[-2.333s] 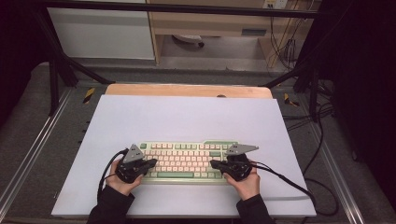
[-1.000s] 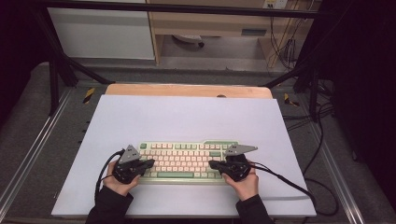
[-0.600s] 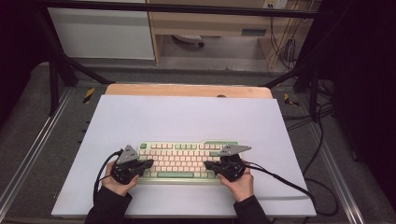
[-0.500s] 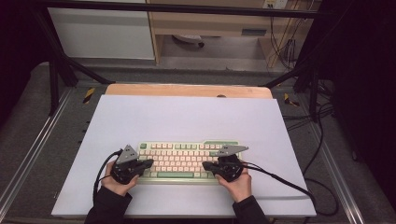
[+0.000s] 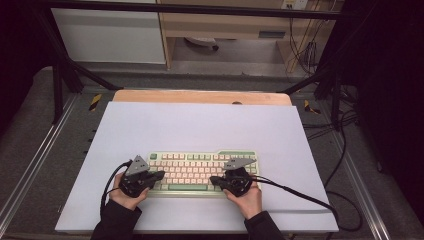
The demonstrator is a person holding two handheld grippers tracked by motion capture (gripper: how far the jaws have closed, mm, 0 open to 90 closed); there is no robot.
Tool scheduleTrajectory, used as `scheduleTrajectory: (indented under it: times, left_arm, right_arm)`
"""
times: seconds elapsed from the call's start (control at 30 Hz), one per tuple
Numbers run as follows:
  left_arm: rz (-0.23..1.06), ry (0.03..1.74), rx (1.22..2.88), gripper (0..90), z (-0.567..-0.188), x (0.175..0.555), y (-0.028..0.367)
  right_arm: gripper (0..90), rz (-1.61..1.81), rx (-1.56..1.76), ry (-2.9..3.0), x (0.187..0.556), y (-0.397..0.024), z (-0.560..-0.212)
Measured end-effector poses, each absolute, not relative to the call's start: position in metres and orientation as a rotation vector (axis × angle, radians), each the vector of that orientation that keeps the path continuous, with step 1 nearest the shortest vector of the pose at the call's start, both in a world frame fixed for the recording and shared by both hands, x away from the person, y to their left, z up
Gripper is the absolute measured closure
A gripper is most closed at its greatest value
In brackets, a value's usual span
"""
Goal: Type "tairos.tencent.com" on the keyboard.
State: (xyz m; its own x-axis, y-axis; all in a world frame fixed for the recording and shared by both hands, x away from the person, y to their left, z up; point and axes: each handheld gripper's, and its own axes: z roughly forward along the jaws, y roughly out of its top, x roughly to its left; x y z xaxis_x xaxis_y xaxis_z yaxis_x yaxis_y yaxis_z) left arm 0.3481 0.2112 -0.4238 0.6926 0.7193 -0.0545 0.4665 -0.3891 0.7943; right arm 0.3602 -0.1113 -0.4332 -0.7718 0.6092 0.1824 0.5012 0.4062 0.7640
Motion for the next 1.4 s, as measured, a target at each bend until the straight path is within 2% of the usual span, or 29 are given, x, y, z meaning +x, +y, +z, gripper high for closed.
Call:
scheduleTrajectory:
  times: [0.63, 1.4]
  left_arm:
    - [0.38, 0.907, 2.057, 90.0, -0.424, 0.348, 0.211]
    - [0.38, 0.886, 2.063, 90.0, -0.42, 0.347, 0.203]
  right_arm:
    - [90.0, 1.3, 1.0, 2.534, 0.36, -0.111, -0.434]
    - [90.0, 1.31, 1.023, 2.472, 0.36, -0.138, -0.418]
